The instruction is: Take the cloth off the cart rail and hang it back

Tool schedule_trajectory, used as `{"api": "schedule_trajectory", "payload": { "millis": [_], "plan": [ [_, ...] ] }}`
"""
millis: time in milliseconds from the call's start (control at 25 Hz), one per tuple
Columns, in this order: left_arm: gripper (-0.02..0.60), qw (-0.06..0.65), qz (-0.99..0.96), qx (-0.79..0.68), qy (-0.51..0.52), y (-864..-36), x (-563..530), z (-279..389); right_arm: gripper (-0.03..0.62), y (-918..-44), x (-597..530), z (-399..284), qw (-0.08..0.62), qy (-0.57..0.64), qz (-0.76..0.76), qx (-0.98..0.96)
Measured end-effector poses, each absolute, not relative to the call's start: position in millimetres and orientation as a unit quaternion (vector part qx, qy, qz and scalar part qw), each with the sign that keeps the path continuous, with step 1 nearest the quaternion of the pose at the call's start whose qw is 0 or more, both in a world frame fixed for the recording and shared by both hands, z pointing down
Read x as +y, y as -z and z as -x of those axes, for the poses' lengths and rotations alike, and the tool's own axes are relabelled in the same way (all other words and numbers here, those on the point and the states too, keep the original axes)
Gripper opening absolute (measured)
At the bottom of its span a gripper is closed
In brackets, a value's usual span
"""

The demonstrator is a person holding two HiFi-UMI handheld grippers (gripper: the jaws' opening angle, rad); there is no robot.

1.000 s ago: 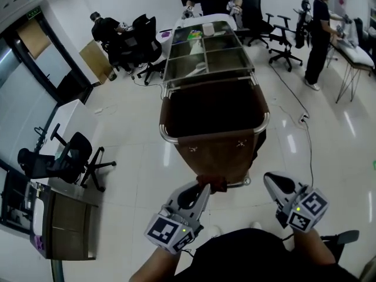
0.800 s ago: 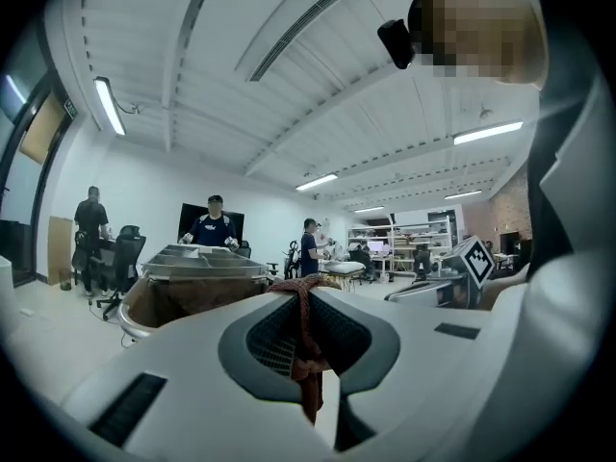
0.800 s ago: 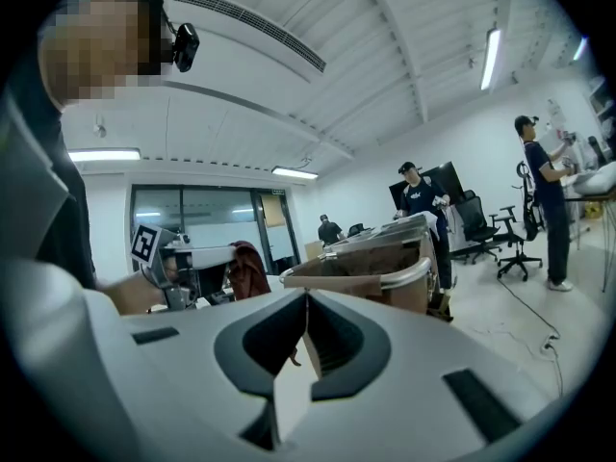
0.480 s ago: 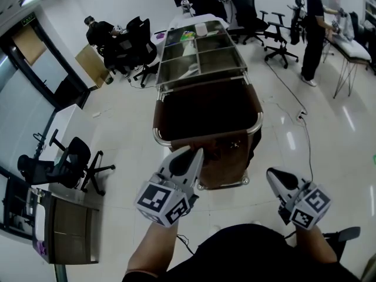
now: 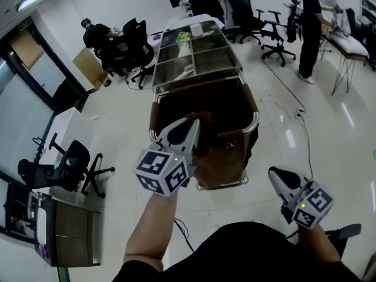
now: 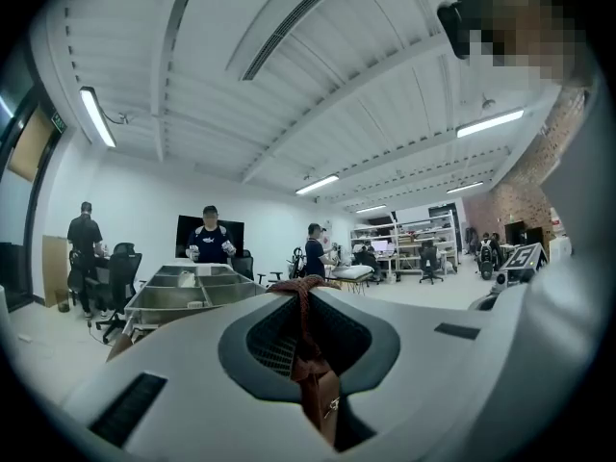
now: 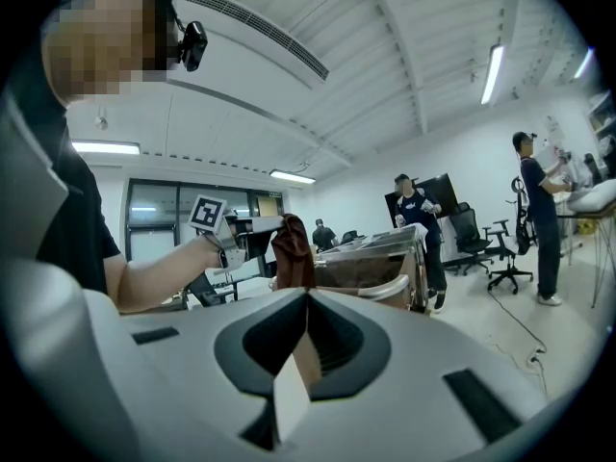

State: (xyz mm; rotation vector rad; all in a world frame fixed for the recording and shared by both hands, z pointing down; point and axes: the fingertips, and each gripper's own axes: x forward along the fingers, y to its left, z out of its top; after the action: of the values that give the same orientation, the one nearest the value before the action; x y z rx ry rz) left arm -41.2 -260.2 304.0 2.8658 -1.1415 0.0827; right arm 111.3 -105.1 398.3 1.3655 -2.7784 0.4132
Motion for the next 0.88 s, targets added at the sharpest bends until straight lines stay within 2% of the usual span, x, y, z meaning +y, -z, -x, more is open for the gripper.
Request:
{"api": "schedule_trajectory", "payload": {
  "millis": [640,880],
  "plan": [
    [0.017,0.087,-0.912,-0.396,-0.068,-357,-308,34,0.020,-400,-102,-118,-0.001,-0.134,-0.451,-0.882],
    [0.017,0.148,-0.899,-0.404,-0.083,-396,-338,35,0.020,-403,-100,-118,-0.005,-0.139,-0.455,-0.879]
  ]
}}
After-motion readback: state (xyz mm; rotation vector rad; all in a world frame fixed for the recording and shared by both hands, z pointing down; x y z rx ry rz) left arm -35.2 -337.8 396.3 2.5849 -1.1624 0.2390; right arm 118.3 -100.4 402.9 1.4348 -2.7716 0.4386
